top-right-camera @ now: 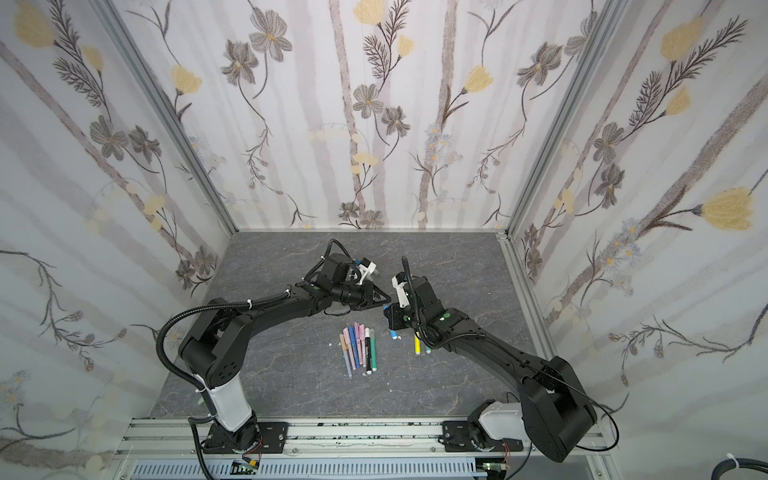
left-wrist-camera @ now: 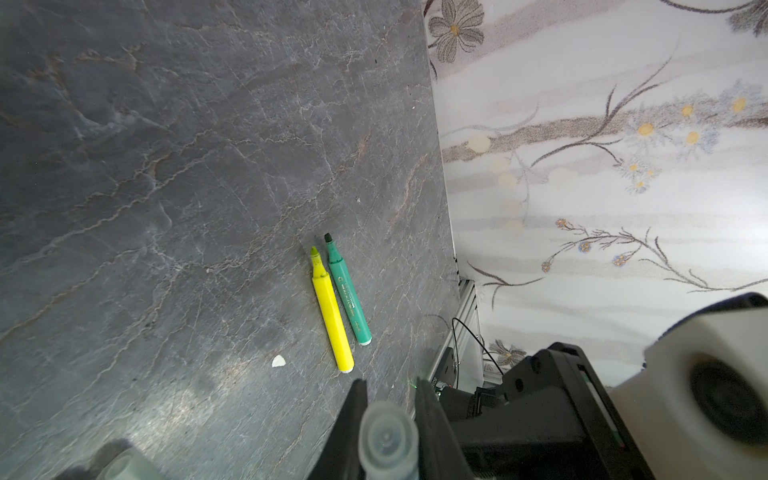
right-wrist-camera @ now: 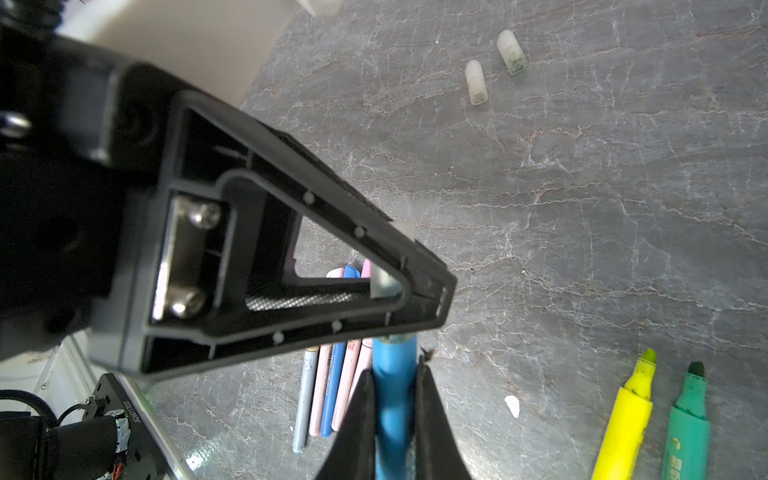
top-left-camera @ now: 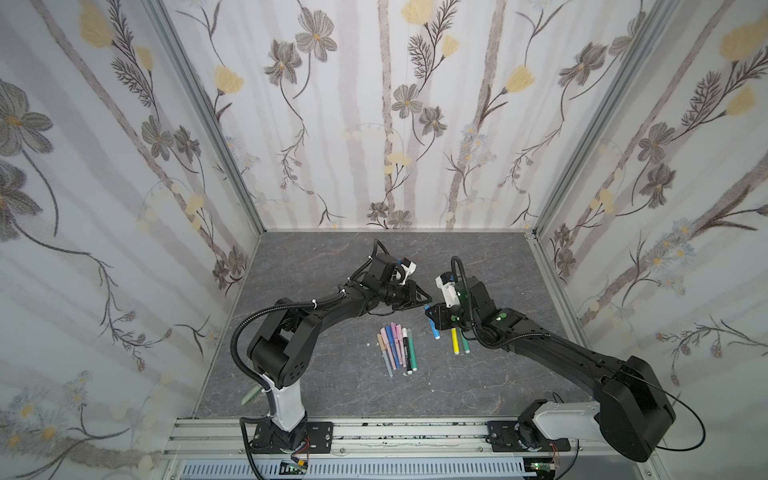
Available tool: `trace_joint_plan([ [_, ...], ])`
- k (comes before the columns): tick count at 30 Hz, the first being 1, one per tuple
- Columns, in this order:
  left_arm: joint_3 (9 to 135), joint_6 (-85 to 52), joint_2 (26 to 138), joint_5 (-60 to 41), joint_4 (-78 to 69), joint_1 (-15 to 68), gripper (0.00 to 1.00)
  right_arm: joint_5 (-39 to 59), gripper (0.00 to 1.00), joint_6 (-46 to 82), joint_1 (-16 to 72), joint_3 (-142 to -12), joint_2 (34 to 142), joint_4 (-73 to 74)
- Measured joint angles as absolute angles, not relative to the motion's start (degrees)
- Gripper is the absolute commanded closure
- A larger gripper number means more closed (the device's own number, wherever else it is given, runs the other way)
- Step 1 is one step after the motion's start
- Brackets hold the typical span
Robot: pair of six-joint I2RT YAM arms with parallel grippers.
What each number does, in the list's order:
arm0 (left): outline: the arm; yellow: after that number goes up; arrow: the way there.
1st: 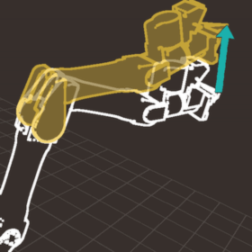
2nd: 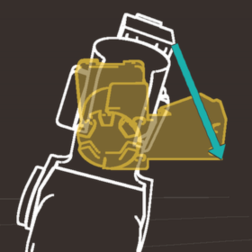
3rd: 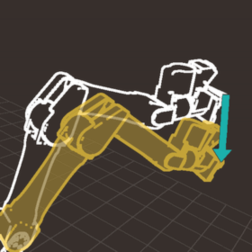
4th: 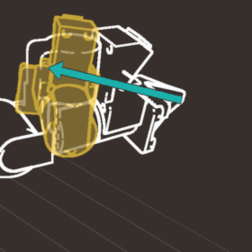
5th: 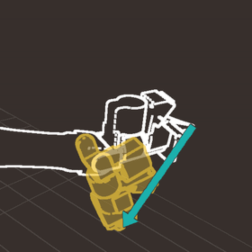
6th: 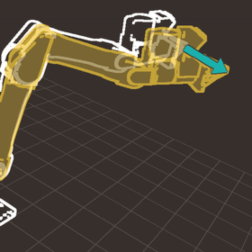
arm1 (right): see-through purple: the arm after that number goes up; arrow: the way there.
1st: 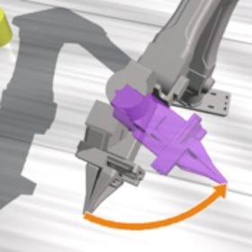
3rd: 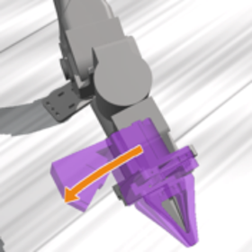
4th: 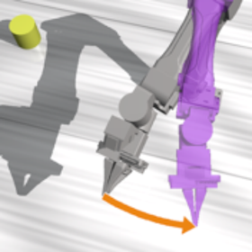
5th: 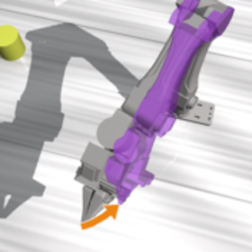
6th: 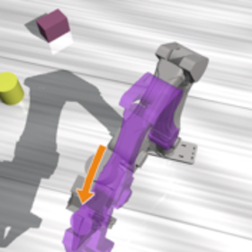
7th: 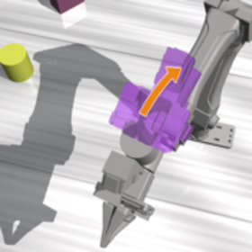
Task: Open the pen caps
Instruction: 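Grasp the blue highlighter's cap with the left gripper while the right gripper holds it, then pull the translucent cap off with the left gripper, away from the right gripper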
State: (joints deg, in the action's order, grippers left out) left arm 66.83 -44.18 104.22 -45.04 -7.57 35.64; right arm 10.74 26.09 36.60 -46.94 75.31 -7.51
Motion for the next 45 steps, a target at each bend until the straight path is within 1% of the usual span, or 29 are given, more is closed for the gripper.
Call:
trace_joint_plan([
  [4, 66.8, -44.2, 104.3, -45.2, -7.9, 35.6, 1.00, 10.5, 0.94, 26.2, 36.6, -46.9, 75.3, -7.5],
  [9, 66.8, -45.0, 104.3, -45.2, -8.3, 35.6, 1.00, 10.5, 0.76, 26.5, 36.6, -46.9, 75.3, -7.3],
  [11, 66.8, -45.2, 104.3, -44.8, -8.4, 35.4, 1.00, 10.4, 0.73, 26.5, 36.6, -46.6, 75.1, -6.9],
  [14, 66.8, -45.4, 104.3, -44.1, -8.4, 34.8, 1.00, 10.7, 0.71, 26.6, 36.5, -45.7, 75.0, -6.6],
  [16, 66.8, -45.6, 104.3, -43.6, -8.4, 34.3, 1.00, 11.4, 0.71, 26.5, 36.5, -45.1, 75.0, -6.6],
  [21, 67.7, -46.1, 104.3, -43.1, -8.4, 33.8, 1.00, 12.3, 0.75, 26.5, 36.5, -44.1, 75.2, -6.7],
  [30, 68.5, -46.7, 105.0, -43.1, -8.7, 33.8, 1.00, 12.3, 0.76, 25.8, 36.5, -44.2, 75.6, -6.7],
  [38, 68.5, -46.5, 105.0, -43.1, -8.3, 34.0, 1.00, 12.3, 0.76, 24.6, 36.5, -46.9, 77.7, -6.7],
  [42, 68.5, -46.2, 105.0, -43.1, -8.0, 34.1, 1.00, 12.2, 0.81, 24.0, 36.4, -48.0, 79.3, -6.7],
  [45, 68.5, -45.4, 105.0, -42.7, -7.6, 34.1, 1.00, 12.4, 0.89, 23.4, 36.5, -48.4, 80.2, -6.7],
])
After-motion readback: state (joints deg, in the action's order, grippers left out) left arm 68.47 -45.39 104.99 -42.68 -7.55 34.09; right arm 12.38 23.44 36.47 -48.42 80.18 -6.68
